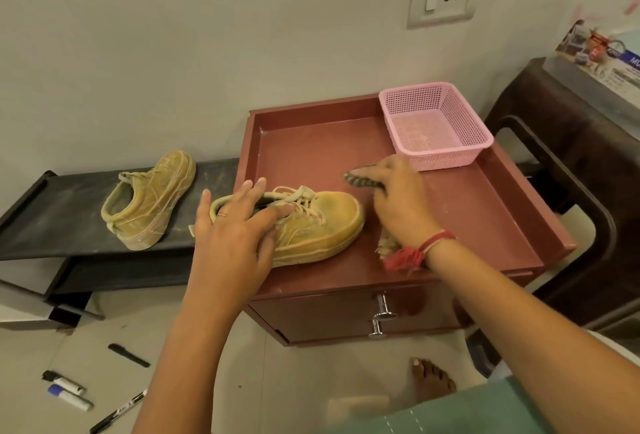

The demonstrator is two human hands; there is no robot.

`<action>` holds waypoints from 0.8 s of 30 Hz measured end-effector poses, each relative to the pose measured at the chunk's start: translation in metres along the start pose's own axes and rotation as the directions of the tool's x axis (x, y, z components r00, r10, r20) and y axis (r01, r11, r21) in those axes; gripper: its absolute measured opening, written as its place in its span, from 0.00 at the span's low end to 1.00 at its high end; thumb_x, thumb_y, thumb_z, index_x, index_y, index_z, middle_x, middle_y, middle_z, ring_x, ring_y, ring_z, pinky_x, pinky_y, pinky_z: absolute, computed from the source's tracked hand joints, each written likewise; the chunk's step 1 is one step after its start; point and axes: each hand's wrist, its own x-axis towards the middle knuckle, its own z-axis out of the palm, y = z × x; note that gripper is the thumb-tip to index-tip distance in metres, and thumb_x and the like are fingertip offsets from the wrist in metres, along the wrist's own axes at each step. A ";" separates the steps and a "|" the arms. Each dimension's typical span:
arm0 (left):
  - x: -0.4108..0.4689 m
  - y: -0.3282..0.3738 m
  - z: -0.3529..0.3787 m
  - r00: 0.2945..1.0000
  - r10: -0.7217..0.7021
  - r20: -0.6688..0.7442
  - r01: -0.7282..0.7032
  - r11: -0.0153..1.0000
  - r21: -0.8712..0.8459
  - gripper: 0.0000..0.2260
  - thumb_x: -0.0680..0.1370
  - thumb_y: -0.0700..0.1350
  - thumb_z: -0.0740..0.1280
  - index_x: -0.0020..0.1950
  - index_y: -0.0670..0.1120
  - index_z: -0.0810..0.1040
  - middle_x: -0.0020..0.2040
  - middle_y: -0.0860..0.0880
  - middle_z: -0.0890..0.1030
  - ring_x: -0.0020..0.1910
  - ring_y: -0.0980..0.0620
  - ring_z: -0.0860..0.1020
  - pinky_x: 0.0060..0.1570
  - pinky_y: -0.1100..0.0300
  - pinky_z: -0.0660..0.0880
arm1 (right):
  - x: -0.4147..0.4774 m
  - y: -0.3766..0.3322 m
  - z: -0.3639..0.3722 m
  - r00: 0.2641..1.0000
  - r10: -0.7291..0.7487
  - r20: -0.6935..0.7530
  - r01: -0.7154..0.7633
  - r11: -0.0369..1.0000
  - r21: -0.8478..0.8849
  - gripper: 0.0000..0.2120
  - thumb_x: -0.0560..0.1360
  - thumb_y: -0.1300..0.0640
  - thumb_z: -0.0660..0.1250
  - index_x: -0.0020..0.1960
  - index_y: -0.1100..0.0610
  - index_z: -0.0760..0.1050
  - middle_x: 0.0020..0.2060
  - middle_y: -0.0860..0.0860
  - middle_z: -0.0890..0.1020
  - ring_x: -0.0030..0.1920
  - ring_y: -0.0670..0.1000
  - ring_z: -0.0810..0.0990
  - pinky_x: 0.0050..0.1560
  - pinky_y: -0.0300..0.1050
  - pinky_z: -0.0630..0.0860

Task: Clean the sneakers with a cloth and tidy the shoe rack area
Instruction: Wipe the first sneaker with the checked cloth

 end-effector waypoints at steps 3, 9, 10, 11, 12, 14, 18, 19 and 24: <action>0.000 0.000 0.000 1.000 0.000 -0.001 0.000 1.000 0.007 0.15 0.75 0.43 0.62 0.58 0.53 0.81 0.68 0.44 0.75 0.70 0.44 0.70 0.68 0.36 0.50 | -0.029 -0.017 0.020 0.938 -0.276 0.208 0.293 0.954 -0.057 0.13 0.77 0.59 0.59 0.58 0.58 0.78 0.54 0.52 0.76 0.54 0.51 0.75 0.55 0.44 0.73; 0.002 0.002 0.000 1.000 -0.008 -0.014 0.008 1.000 0.001 0.14 0.75 0.43 0.63 0.57 0.53 0.81 0.67 0.44 0.75 0.68 0.44 0.72 0.68 0.35 0.52 | -0.023 0.000 0.016 0.968 -0.055 0.247 0.102 0.978 -0.181 0.22 0.78 0.62 0.50 0.69 0.55 0.67 0.69 0.55 0.69 0.68 0.54 0.68 0.67 0.42 0.60; 0.001 0.002 0.000 1.000 -0.007 -0.018 0.007 1.000 -0.006 0.14 0.75 0.43 0.63 0.57 0.53 0.81 0.67 0.44 0.76 0.68 0.44 0.72 0.68 0.35 0.52 | -0.030 -0.005 0.019 0.966 -0.069 0.250 0.111 0.981 -0.157 0.23 0.76 0.63 0.50 0.69 0.56 0.67 0.69 0.55 0.69 0.68 0.55 0.68 0.67 0.43 0.60; 0.001 0.002 0.001 1.000 -0.007 -0.019 0.007 1.000 -0.012 0.14 0.74 0.43 0.63 0.57 0.52 0.81 0.66 0.44 0.76 0.68 0.43 0.72 0.68 0.35 0.52 | -0.043 -0.009 0.022 0.952 -0.103 0.288 0.150 0.977 -0.148 0.25 0.74 0.65 0.50 0.70 0.56 0.66 0.70 0.55 0.67 0.69 0.55 0.67 0.68 0.44 0.61; 0.000 0.002 0.001 1.000 -0.009 -0.020 0.009 1.000 -0.015 0.14 0.74 0.43 0.63 0.57 0.52 0.82 0.66 0.44 0.76 0.68 0.43 0.72 0.68 0.35 0.51 | -0.055 -0.013 0.025 0.931 -0.140 0.338 0.201 0.968 -0.151 0.27 0.74 0.69 0.52 0.72 0.56 0.63 0.72 0.55 0.64 0.70 0.55 0.65 0.69 0.46 0.61; 0.001 0.002 0.001 1.000 -0.017 -0.016 0.016 1.000 -0.021 0.14 0.74 0.43 0.63 0.57 0.52 0.82 0.66 0.44 0.76 0.68 0.44 0.72 0.68 0.35 0.51 | -0.058 -0.010 0.026 0.929 -0.130 0.347 0.196 0.967 -0.165 0.32 0.73 0.73 0.54 0.74 0.56 0.57 0.74 0.54 0.58 0.71 0.54 0.62 0.70 0.49 0.62; 0.001 0.001 0.000 1.000 -0.029 -0.003 0.029 0.998 -0.064 0.14 0.74 0.43 0.63 0.57 0.53 0.82 0.66 0.45 0.76 0.69 0.45 0.71 0.69 0.37 0.46 | -0.044 -0.003 0.026 0.965 0.013 0.260 0.048 0.973 -0.225 0.32 0.73 0.72 0.54 0.75 0.55 0.56 0.75 0.54 0.56 0.71 0.55 0.64 0.69 0.46 0.60; 0.001 0.001 -0.001 1.000 -0.027 0.002 0.027 0.997 -0.068 0.15 0.74 0.43 0.63 0.57 0.53 0.82 0.66 0.45 0.76 0.69 0.44 0.71 0.69 0.37 0.46 | -0.048 -0.005 0.027 0.959 -0.013 0.285 0.077 0.974 -0.215 0.32 0.73 0.73 0.54 0.74 0.55 0.56 0.75 0.53 0.56 0.72 0.54 0.62 0.70 0.45 0.58; 0.002 0.001 -0.001 1.000 -0.028 0.013 0.028 0.997 -0.073 0.15 0.74 0.43 0.62 0.57 0.53 0.82 0.67 0.46 0.75 0.69 0.45 0.70 0.69 0.37 0.45 | -0.050 0.005 0.028 0.972 0.080 0.222 -0.041 0.984 -0.173 0.31 0.74 0.72 0.54 0.74 0.54 0.58 0.74 0.52 0.59 0.72 0.53 0.63 0.70 0.41 0.56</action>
